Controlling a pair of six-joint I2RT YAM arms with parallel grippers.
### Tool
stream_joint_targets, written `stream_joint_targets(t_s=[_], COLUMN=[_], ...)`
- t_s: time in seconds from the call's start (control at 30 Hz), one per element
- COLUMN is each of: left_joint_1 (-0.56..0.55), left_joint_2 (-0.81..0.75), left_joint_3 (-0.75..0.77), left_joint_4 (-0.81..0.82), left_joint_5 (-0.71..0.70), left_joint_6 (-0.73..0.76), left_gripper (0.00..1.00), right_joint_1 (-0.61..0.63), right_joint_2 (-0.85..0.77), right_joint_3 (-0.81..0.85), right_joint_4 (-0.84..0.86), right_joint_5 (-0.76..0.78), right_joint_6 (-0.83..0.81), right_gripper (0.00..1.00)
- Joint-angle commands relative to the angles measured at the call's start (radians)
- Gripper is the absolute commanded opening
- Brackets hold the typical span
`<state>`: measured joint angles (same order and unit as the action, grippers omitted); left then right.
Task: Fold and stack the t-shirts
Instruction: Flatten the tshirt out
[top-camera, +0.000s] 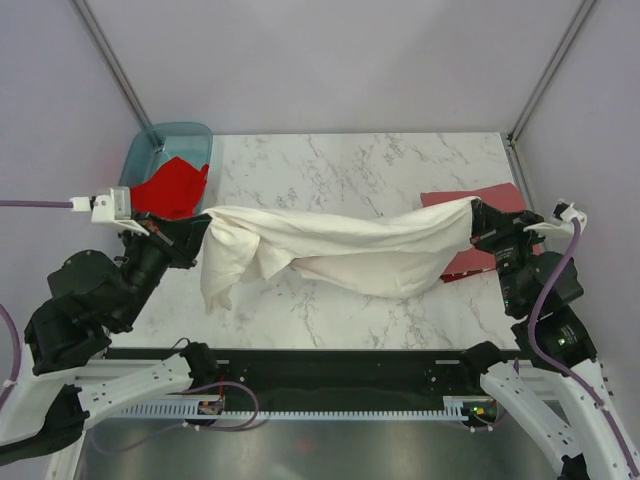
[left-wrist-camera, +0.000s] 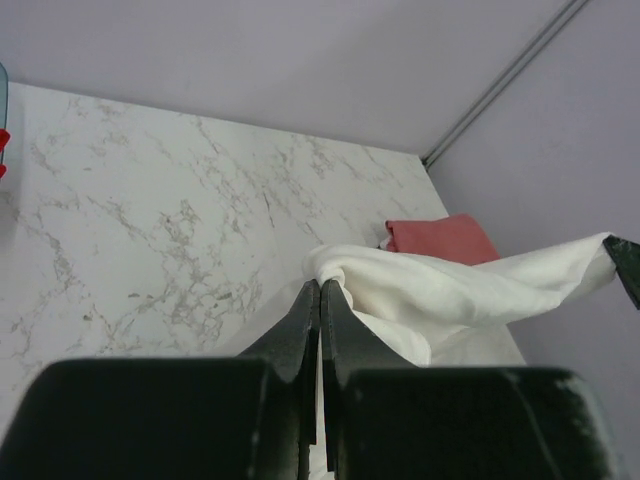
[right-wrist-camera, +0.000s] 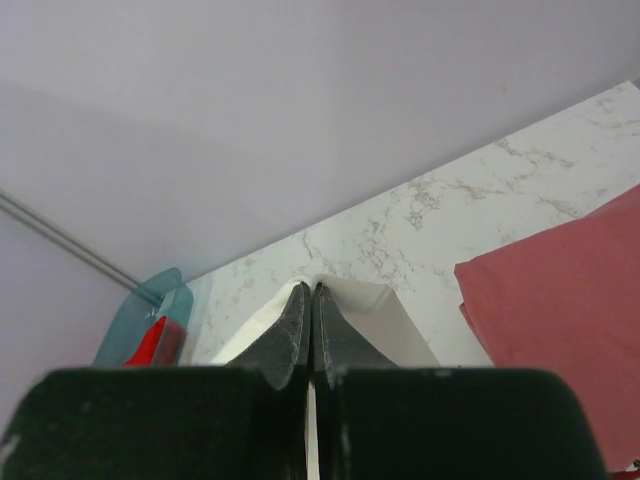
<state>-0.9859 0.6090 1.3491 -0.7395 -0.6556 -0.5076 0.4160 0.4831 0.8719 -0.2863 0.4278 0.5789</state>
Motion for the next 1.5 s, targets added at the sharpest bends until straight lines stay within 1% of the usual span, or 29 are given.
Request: stream_joint_targets(t_s=[0.0, 0.07, 0.17, 0.27, 0.3, 0.43, 0.57, 0.6, 0.67, 0.7, 0.73, 0.77, 0.83, 0.87, 0.93, 1.0, 1.17, 1.27, 1.37, 1.4, 1.47], left_joint_1=[0.001, 0.001, 0.001, 0.001, 0.001, 0.001, 0.001, 0.001, 0.001, 0.001, 0.001, 0.001, 0.001, 0.001, 0.001, 0.001, 0.001, 0.001, 0.001, 0.001, 0.001], left_joint_2=[0.058, 0.028, 0.003, 0.002, 0.0, -0.017, -0.055, -0.061, -0.057, -0.046, 0.0, 0.023, 0.07, 0.113, 0.135, 0.121, -0.012, -0.046, -0.003, 0.015, 0.061], left_joint_3=[-0.024, -0.044, -0.05, 0.03, 0.05, 0.117, 0.052, 0.0, -0.081, -0.105, -0.122, -0.149, -0.168, -0.163, -0.139, -0.102, -0.099, -0.087, -0.05, -0.035, 0.005], left_joint_4=[-0.021, -0.018, -0.023, -0.035, -0.034, -0.009, 0.032, 0.051, 0.083, 0.084, 0.083, 0.08, 0.078, 0.074, 0.046, 0.006, -0.014, -0.04, -0.078, -0.11, -0.126], left_joint_5=[0.025, 0.059, 0.054, 0.039, 0.054, 0.103, 0.157, 0.206, 0.246, 0.269, 0.283, 0.292, 0.304, 0.31, 0.297, 0.269, 0.211, 0.115, 0.029, -0.04, -0.078], left_joint_6=[-0.032, -0.048, -0.025, 0.017, 0.021, 0.05, 0.076, 0.087, 0.086, 0.078, 0.07, 0.055, 0.024, 0.014, 0.0, -0.02, -0.049, -0.052, -0.057, -0.065, -0.08], left_gripper=[0.02, 0.02, 0.02, 0.02, 0.02, 0.02, 0.02, 0.02, 0.02, 0.02, 0.02, 0.02, 0.02, 0.02, 0.02, 0.02, 0.02, 0.02, 0.02, 0.02, 0.02], right_joint_1=[-0.002, -0.002, -0.003, -0.003, -0.003, -0.003, -0.003, -0.003, -0.003, -0.002, -0.003, -0.002, -0.002, -0.003, -0.003, -0.002, -0.003, -0.002, -0.002, -0.002, -0.002], right_joint_2=[0.06, 0.046, 0.034, 0.055, 0.061, 0.077, 0.063, 0.058, 0.072, 0.087, 0.132, 0.158, 0.195, 0.186, 0.148, 0.121, 0.054, 0.075, 0.141, 0.185, 0.239], right_joint_3=[0.044, 0.047, 0.085, 0.168, 0.212, 0.279, 0.242, 0.202, 0.167, 0.151, 0.153, 0.171, 0.182, 0.176, 0.17, 0.179, 0.21, 0.2, 0.191, 0.19, 0.184], right_joint_4=[-0.033, -0.027, -0.028, -0.03, -0.03, -0.03, -0.004, 0.01, 0.027, 0.026, 0.015, -0.019, -0.04, -0.039, -0.03, -0.042, -0.119, -0.123, -0.114, -0.113, -0.105], right_joint_5=[-0.079, -0.083, -0.07, -0.102, -0.112, -0.147, -0.179, -0.195, -0.222, -0.234, -0.253, -0.261, -0.247, -0.229, -0.224, -0.228, -0.216, -0.219, -0.207, -0.205, -0.207], right_joint_6=[-0.024, -0.034, -0.062, -0.099, -0.106, -0.094, -0.083, -0.083, -0.079, -0.077, -0.076, -0.079, -0.082, -0.073, -0.07, -0.077, -0.091, -0.086, -0.073, -0.064, -0.039], right_gripper=[0.0, 0.0, 0.0, 0.0, 0.0, 0.0, 0.0, 0.0, 0.0, 0.0, 0.0, 0.0, 0.0, 0.0, 0.0, 0.0, 0.0, 0.0, 0.0, 0.0, 0.0])
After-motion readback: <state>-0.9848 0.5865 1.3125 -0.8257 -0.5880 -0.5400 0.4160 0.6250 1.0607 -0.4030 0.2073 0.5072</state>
